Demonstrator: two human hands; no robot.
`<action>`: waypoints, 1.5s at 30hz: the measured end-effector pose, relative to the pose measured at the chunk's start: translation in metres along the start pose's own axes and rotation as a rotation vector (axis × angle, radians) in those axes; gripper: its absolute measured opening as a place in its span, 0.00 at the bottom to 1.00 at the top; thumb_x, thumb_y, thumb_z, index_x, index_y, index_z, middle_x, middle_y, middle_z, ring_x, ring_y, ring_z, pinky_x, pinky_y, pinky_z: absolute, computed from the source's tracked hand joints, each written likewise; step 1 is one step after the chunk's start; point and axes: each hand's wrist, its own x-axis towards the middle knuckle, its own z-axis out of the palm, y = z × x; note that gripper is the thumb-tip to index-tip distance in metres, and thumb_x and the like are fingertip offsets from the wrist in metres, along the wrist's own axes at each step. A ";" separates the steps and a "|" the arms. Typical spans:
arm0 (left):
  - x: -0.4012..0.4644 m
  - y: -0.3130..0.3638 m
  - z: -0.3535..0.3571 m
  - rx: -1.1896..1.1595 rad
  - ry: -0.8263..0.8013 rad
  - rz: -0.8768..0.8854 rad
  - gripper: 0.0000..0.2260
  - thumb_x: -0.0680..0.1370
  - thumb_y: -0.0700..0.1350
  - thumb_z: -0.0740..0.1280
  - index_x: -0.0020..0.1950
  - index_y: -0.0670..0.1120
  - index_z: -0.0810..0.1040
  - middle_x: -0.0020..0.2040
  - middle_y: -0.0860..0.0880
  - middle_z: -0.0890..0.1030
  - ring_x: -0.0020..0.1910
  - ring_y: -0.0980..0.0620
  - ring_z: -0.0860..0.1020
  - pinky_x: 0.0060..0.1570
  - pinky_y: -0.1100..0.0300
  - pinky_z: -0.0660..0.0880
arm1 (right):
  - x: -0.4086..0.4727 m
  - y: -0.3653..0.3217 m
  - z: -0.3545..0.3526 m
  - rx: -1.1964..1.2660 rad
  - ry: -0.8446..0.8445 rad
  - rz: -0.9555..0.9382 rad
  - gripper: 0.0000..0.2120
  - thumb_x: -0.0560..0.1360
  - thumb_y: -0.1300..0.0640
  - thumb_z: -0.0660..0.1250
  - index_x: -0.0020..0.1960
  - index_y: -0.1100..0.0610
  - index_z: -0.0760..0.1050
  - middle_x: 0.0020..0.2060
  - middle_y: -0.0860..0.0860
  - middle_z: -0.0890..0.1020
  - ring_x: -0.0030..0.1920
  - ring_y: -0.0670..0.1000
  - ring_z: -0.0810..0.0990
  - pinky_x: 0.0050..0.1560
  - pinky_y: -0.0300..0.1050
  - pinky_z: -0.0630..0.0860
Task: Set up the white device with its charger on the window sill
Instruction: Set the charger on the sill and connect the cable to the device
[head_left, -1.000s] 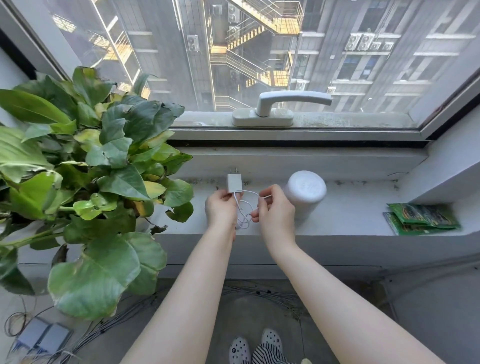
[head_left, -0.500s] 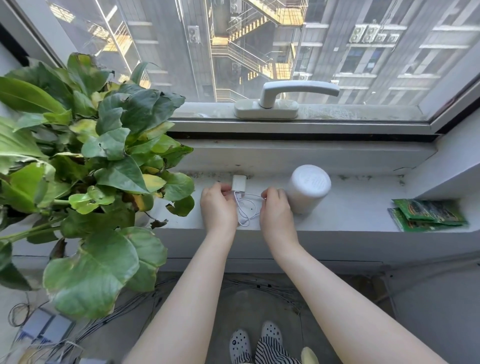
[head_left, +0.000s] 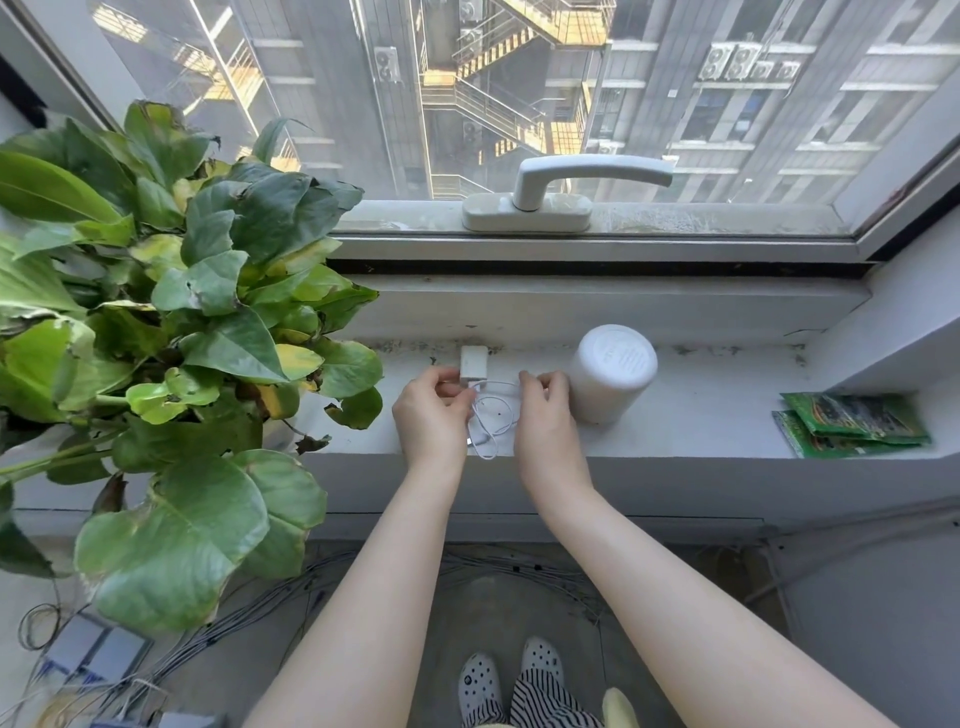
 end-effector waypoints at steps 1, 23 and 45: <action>0.000 -0.001 0.001 -0.009 0.003 -0.002 0.09 0.72 0.37 0.71 0.52 0.42 0.80 0.40 0.44 0.82 0.39 0.44 0.83 0.46 0.49 0.81 | -0.002 0.000 -0.002 0.037 0.016 0.014 0.16 0.79 0.58 0.57 0.66 0.58 0.66 0.58 0.56 0.72 0.53 0.57 0.74 0.52 0.49 0.72; -0.022 0.046 0.036 -0.078 -0.563 0.309 0.31 0.71 0.46 0.74 0.72 0.47 0.68 0.69 0.51 0.73 0.67 0.58 0.72 0.67 0.65 0.68 | 0.010 0.097 -0.107 0.597 -0.034 0.045 0.40 0.64 0.39 0.73 0.71 0.48 0.62 0.64 0.45 0.73 0.65 0.43 0.71 0.61 0.43 0.72; -0.021 0.060 0.037 -0.118 -0.611 0.274 0.21 0.68 0.54 0.74 0.58 0.50 0.79 0.56 0.54 0.83 0.58 0.58 0.79 0.61 0.59 0.74 | 0.026 0.098 -0.120 0.754 -0.255 -0.033 0.24 0.66 0.47 0.73 0.60 0.51 0.76 0.53 0.47 0.83 0.53 0.47 0.82 0.54 0.46 0.79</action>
